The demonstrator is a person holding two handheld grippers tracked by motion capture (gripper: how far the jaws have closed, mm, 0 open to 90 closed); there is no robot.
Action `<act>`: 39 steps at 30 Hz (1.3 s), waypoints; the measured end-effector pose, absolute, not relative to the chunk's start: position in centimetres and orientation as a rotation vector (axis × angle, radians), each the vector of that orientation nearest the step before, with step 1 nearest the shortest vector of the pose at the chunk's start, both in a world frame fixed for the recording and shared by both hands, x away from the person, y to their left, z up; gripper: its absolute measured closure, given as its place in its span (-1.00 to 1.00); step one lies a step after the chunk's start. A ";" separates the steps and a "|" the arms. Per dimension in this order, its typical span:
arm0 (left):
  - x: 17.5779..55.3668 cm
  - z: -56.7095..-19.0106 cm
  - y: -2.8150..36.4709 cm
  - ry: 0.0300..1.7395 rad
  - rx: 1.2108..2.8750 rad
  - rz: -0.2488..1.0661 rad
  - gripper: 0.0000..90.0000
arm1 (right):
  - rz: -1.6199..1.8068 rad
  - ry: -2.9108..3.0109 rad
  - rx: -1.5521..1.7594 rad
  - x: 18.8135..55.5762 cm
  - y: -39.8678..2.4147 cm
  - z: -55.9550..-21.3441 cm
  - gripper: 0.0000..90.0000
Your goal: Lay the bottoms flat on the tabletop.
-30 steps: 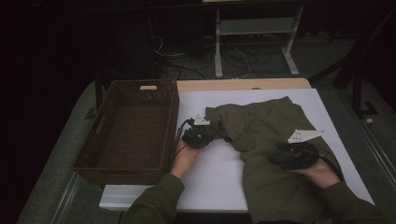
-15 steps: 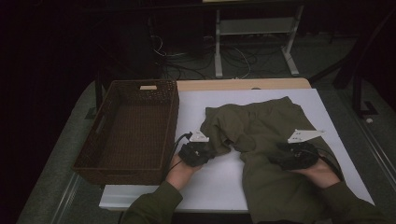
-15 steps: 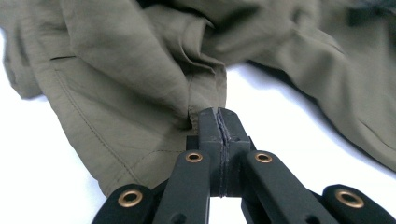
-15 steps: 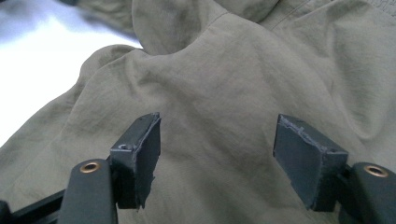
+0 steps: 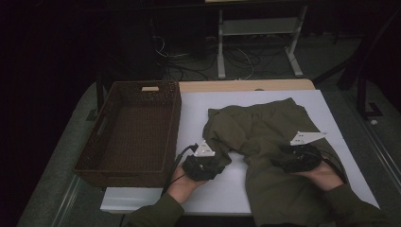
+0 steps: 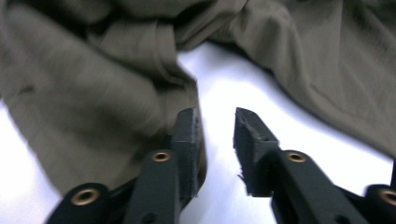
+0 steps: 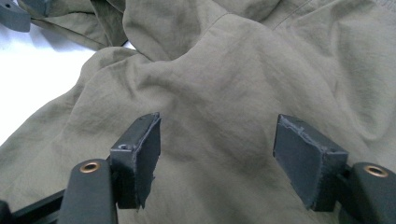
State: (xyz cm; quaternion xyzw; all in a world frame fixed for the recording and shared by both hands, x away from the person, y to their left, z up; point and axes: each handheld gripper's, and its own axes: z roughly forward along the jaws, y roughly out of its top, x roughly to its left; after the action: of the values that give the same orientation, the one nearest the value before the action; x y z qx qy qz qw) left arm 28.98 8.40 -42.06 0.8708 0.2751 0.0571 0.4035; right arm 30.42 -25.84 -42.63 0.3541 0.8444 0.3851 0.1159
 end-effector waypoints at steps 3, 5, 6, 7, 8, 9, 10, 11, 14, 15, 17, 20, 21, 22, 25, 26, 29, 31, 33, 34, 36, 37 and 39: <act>29.2 -41.9 7.3 0.667 2.209 0.173 0.45 | 1.125 2.475 1.038 30.5 -25.8 -42.7 -0.30; 29.7 -42.2 6.8 0.673 2.230 0.190 0.40 | 1.124 2.476 1.037 30.4 -25.8 -42.7 -0.30; 30.1 -42.5 6.6 0.679 2.244 0.205 0.37 | 1.123 2.476 1.038 30.4 -25.8 -42.7 -0.30; 30.4 -42.9 6.4 0.689 2.251 0.211 0.33 | 1.124 2.476 1.038 30.4 -25.8 -42.7 -0.30; 30.7 -43.2 6.3 0.690 2.265 0.211 0.31 | 1.124 2.476 1.038 30.4 -25.8 -42.7 -0.30; 31.0 -43.4 6.3 0.694 2.273 0.214 0.30 | 1.125 2.476 1.038 30.4 -25.8 -42.7 -0.30; 31.3 -43.7 6.2 0.696 2.279 0.226 0.28 | 1.124 2.476 1.038 30.4 -25.8 -42.7 -0.30; 31.5 -43.9 6.1 0.696 2.288 0.234 0.26 | 1.125 2.475 1.039 30.4 -25.8 -42.7 -0.30; 32.1 -44.4 5.8 0.679 2.323 0.274 0.27 | 1.124 2.476 1.038 30.4 -25.8 -42.7 -0.30; 32.1 -44.5 5.7 0.666 2.330 0.289 0.32 | 1.125 2.476 1.037 30.4 -25.8 -42.7 -0.30; 32.2 -44.6 5.7 0.660 2.327 0.288 0.40 | 1.125 2.476 1.036 30.4 -25.9 -42.7 -0.30; 32.3 -44.6 5.8 0.657 2.328 0.295 0.55 | 1.124 2.476 1.038 30.4 -25.9 -42.7 -0.30; 32.4 -44.6 5.9 0.656 2.326 0.296 0.61 | 1.124 2.477 1.037 30.4 -25.8 -42.7 -0.30; 32.4 -44.6 5.9 0.659 2.322 0.289 0.64 | 1.122 2.478 1.035 30.4 -25.8 -42.7 -0.30; 32.6 -44.6 6.1 0.661 2.308 0.265 0.84 | 1.119 2.481 1.032 30.4 -25.7 -42.7 -0.30; 32.6 -44.6 6.2 0.664 2.306 0.259 0.88 | 1.119 2.482 1.032 30.4 -25.7 -42.7 -0.30; 32.7 -44.5 6.2 0.661 2.302 0.255 0.93 | 1.120 2.480 1.035 30.4 -25.8 -42.7 -0.30; 32.6 -44.3 6.4 0.649 2.281 0.228 0.99 | 1.120 2.480 1.036 30.4 -25.8 -42.7 -0.30; 32.5 -44.1 6.6 0.642 2.272 0.200 1.00 | 1.123 2.478 1.037 30.4 -25.8 -42.7 -0.30; 32.4 -44.0 6.6 0.635 2.272 0.197 1.00 | 1.121 2.478 1.035 30.4 -25.9 -42.7 -0.30; 32.2 -43.8 6.7 0.622 2.263 0.180 1.00 | 1.122 2.478 1.036 30.4 -25.9 -42.7 -0.30; 32.0 -43.7 6.7 0.620 2.251 0.165 1.00 | 1.122 2.478 1.036 30.5 -25.9 -42.7 -0.30; 31.7 -43.4 6.8 0.600 2.246 0.145 1.00 | 1.121 2.479 1.034 30.4 -25.9 -42.7 -0.30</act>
State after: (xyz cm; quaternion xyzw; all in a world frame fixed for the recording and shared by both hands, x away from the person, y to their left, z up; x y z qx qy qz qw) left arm 31.67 6.82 -43.43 0.8857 0.2366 0.0573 0.3953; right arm 30.44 -25.85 -42.71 0.3529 0.8460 0.3826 0.1152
